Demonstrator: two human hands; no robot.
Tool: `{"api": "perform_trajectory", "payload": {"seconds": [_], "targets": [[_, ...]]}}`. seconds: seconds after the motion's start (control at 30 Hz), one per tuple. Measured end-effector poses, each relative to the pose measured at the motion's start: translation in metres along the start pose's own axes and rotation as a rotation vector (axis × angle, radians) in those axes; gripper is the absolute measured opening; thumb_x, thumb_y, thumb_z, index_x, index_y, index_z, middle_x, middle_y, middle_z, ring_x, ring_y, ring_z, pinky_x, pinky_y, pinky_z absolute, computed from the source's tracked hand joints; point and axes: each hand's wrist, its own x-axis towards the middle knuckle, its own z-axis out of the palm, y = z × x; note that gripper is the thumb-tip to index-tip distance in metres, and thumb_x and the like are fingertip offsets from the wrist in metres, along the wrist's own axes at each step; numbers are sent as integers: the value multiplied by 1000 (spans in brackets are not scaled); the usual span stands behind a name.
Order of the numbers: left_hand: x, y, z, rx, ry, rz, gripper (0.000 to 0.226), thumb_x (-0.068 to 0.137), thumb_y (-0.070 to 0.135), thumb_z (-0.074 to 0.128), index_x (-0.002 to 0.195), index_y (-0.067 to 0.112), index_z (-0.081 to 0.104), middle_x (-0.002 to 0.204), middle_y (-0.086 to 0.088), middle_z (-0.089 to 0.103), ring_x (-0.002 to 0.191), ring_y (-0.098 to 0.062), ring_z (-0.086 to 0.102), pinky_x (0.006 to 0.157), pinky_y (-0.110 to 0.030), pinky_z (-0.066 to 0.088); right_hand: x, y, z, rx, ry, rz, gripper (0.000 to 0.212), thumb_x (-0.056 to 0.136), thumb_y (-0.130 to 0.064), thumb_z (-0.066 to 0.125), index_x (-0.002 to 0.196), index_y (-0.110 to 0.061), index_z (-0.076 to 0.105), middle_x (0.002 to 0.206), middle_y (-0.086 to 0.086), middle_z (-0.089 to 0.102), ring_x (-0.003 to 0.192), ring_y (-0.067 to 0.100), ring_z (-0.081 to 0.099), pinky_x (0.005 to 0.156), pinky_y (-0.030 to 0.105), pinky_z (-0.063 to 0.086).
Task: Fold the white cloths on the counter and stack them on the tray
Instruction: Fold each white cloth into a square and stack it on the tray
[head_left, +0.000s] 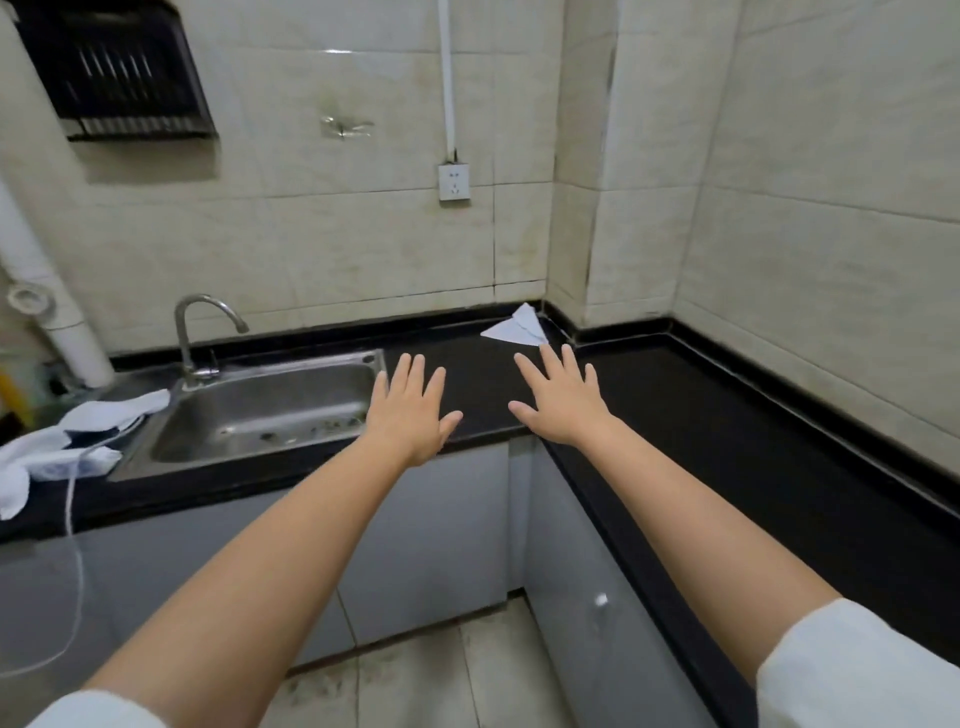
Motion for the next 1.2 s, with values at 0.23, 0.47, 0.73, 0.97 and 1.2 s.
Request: {"api": "perform_trajectory", "payload": {"seconds": [0.23,0.47,0.73,0.97,1.2], "targets": [[153,-41,13,11,-26,20,64,98,48,23,149,16,3,157,-12,-5,144,-26,-11,117,-45,0,163,11,18,-2,-48,-9,64,95,-47,33,147,-26,3,157,10,-8,143,33,-13,115,53,2],[316,-59,75,-12,-98,77,63,98,48,21,149,17,0,157,-11,-10,144,-26,-14,117,-46,-1,302,63,81,-11,-149,108,64,96,-47,33,147,-28,0,156,9,-11,142,33,-15,115,52,1],[510,-44,158,-86,-200,227,63,99,47,23,149,17,1,157,-12,-8,144,-26,-12,117,-45,-2,458,129,147,-24,-292,290,64,96,-45,34,147,-29,1,157,9,-10,143,32,-14,115,53,2],[602,-3,231,-114,-389,330,63,99,47,23,149,17,-1,156,-12,-12,143,-26,-16,117,-45,-4,534,198,219,-28,-476,408,65,95,-46,35,148,-27,0,156,10,-10,143,33,-13,114,53,1],[643,17,288,-92,-500,306,63,99,46,22,149,17,-4,156,-12,-13,143,-26,-17,117,-44,-5,600,237,274,61,-462,414,55,95,-38,40,143,-20,22,156,11,6,143,32,0,114,54,7]]}}
